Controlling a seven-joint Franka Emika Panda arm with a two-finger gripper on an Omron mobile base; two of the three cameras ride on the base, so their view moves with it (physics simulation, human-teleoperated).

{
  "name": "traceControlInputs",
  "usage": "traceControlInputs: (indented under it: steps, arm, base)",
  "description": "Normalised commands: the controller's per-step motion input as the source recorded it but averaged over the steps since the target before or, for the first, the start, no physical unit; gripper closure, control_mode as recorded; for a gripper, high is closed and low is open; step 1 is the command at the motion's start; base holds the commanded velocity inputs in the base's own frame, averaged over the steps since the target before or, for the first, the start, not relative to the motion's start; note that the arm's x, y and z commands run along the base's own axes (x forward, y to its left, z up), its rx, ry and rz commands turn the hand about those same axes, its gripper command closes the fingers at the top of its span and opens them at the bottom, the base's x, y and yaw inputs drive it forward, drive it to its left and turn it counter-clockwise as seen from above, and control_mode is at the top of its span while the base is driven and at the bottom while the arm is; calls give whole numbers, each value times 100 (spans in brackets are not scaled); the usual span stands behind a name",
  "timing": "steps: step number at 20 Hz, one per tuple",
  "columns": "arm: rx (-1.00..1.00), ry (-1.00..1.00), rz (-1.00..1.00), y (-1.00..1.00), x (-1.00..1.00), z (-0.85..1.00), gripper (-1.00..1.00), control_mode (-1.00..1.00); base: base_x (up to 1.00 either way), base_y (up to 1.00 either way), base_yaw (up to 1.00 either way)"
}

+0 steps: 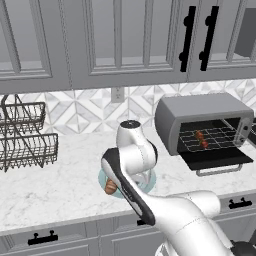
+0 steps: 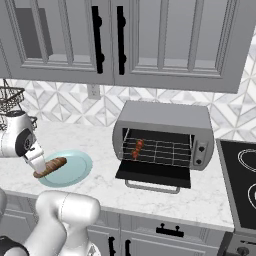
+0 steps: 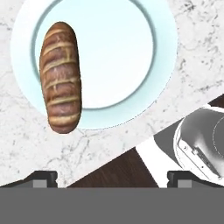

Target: Pick up the kebab skewer and baguette bread, and place them inside the toaster oven. Close the toaster oven door and start by setting the timer.

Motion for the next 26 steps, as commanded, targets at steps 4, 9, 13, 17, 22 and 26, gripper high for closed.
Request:
traceControlInputs:
  steps: [4,9,13,17,22,26]
  arm:
    - [6,0,0,9,16,-39,-100,-100]
    - [4,0,0,30,25,-40,-100,-100]
    - [1,0,0,37,29,-28,-100,-100]
    - [0,0,0,6,23,-5,-100,-100]
    - [0,0,0,0,23,-10,-100,-100]
    - [0,0,0,0,29,-27,-100,-100]
  base:
    - [0,0,0]
    - [0,0,0]
    - [0,0,0]
    - [0,0,0]
    - [0,0,0]
    - [0,0,0]
